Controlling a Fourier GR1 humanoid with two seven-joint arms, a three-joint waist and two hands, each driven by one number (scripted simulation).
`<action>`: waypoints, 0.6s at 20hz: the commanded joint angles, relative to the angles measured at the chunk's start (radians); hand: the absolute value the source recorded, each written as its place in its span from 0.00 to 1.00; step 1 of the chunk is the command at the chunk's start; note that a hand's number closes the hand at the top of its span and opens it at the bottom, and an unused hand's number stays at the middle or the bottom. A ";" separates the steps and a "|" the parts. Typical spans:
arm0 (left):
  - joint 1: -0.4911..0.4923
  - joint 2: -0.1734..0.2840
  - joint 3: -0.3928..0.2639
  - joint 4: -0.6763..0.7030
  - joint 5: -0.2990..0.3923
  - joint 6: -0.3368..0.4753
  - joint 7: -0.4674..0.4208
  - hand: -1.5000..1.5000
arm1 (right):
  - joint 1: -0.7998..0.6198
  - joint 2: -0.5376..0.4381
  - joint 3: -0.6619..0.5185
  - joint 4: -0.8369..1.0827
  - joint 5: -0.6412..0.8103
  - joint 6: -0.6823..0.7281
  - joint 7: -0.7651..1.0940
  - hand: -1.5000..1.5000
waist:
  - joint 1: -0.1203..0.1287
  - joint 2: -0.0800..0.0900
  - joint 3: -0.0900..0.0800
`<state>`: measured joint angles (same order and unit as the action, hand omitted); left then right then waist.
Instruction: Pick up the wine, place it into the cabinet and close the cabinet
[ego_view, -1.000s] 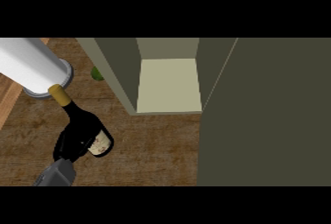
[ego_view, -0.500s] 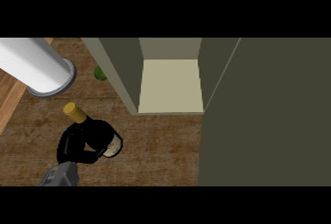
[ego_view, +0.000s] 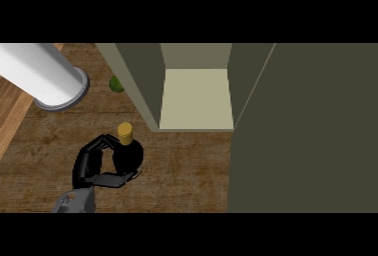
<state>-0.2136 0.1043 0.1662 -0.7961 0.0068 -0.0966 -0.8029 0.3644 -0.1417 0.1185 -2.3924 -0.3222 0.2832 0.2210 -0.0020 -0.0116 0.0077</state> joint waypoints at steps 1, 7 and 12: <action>0.088 -0.056 -0.076 -0.149 -0.043 0.074 0.141 1.00 | 0.048 -0.035 -0.061 -0.109 -0.070 0.018 0.030 0.00 | 0.003 0.005 -0.006; 0.000 -0.102 -0.162 -0.292 -0.053 0.200 0.355 1.00 | 0.039 0.009 -0.007 -0.131 -0.036 -0.021 0.060 0.00 | -0.006 0.008 -0.007; -0.018 -0.104 -0.249 -0.377 -0.039 0.278 0.506 1.00 | 0.127 -0.010 -0.014 -0.192 -0.047 0.012 0.049 0.00 | -0.012 0.007 -0.008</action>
<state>-0.2002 0.0121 -0.0178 -1.1239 -0.0419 0.1103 -0.4067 0.4069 -0.1395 0.1023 -2.3962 -0.3231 0.2998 0.2027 -0.0085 -0.0047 0.0010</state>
